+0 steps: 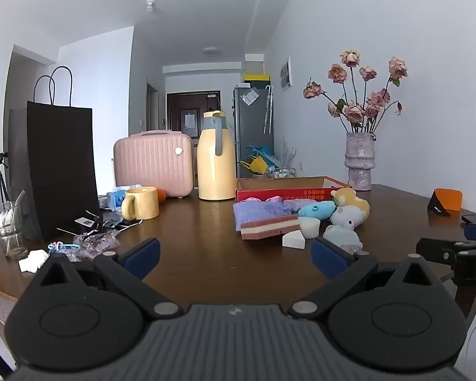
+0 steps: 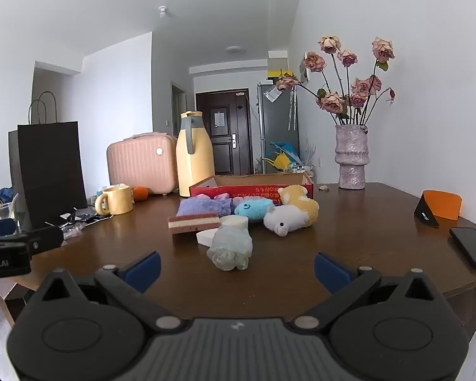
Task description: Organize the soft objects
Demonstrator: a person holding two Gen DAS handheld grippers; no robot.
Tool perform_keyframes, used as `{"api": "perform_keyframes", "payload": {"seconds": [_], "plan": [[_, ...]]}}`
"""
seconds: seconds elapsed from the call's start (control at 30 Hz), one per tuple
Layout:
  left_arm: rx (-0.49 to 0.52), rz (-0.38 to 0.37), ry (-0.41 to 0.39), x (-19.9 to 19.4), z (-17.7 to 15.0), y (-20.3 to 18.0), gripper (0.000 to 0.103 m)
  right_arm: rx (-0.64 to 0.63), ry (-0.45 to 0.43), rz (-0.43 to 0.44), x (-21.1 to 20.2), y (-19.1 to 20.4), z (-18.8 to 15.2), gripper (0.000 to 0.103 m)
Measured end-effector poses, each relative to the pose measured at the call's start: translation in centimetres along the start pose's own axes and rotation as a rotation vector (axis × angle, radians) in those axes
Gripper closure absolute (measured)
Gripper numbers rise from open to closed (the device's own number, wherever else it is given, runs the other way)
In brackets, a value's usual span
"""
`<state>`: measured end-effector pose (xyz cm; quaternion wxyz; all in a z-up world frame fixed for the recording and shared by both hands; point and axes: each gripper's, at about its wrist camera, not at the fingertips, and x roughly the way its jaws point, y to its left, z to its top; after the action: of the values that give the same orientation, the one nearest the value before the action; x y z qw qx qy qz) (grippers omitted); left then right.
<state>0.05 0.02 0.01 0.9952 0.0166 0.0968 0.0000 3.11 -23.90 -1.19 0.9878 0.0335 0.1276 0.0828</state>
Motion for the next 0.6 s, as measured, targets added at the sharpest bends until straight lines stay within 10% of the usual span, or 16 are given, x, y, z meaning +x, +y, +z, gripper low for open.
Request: {"api": "perform_keyframes", "payload": {"seconds": [0.6], "plan": [[0.005, -0.018, -0.019, -0.08, 0.02, 0.11, 0.0, -0.074, -0.006, -0.016, 0.07, 0.88, -0.07, 0.0]]}}
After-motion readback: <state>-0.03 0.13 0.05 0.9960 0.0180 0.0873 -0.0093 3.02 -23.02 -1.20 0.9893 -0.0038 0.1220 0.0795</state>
